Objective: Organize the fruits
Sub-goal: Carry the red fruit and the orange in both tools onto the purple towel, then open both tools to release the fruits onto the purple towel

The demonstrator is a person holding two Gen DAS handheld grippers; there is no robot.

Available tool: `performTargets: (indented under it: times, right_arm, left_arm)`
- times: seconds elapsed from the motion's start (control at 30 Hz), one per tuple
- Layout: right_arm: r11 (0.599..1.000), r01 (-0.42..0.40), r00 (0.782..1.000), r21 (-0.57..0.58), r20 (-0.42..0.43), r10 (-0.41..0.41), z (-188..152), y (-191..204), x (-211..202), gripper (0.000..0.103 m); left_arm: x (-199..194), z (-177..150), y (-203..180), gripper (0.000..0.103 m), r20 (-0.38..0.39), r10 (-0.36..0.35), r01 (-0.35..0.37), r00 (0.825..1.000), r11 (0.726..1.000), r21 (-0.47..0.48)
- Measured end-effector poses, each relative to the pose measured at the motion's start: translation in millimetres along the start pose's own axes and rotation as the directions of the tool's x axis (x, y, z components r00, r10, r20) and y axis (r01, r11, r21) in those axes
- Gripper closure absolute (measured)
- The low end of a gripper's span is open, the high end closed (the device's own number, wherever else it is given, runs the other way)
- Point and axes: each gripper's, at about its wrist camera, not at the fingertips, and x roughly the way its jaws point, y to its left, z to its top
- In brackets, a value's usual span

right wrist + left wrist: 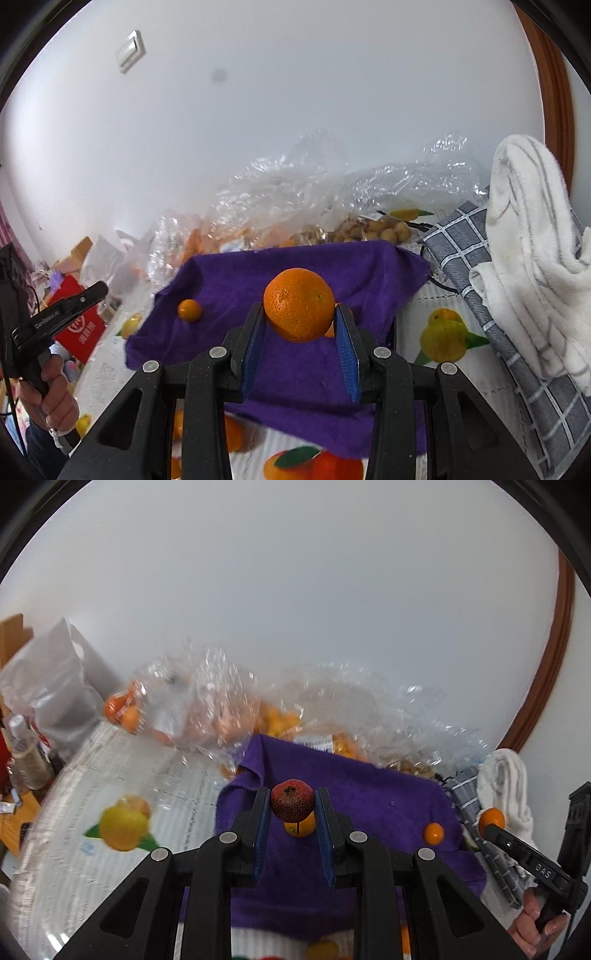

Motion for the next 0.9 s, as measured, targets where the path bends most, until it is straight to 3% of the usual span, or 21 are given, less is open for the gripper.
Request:
performTargets:
  times: [0.27, 0.57, 0.83, 0.87, 0.9]
  right_arm:
    - [0.997, 0.069, 0.990, -0.022, -0.123, -0.071, -18, 0, 45, 0.065]
    - [0.973, 0.182, 0.965, -0.143, -0.162, -0.204, -35, 9, 63, 0.065]
    - [0.980, 0.147, 0.970, -0.133, -0.172, -0.169, -38, 7, 66, 0.064]
    - [0.982, 0.143, 0.973, -0.127, -0.164, -0.163, -38, 5, 64, 0.062]
    - [0.983, 0.145, 0.975, -0.117, -0.151, -0.162, -37, 5, 62, 0.054]
  left_arm:
    - [47, -26, 12, 0.080, -0.110, 0.021, -0.025, 0.994, 0.999, -0.034]
    - [63, -37, -9, 0.080, -0.163, 0.086, -0.070, 0.983, 0.993, 0.097]
    - [71, -44, -17, 0.080, -0.179, 0.132, -0.105, 0.975, 0.983, 0.153]
    - [72, -44, -17, 0.080, -0.181, 0.132, -0.104, 0.975, 0.982, 0.155]
    - [72, -44, -17, 0.080, -0.182, 0.133, -0.104, 0.974, 0.982, 0.157]
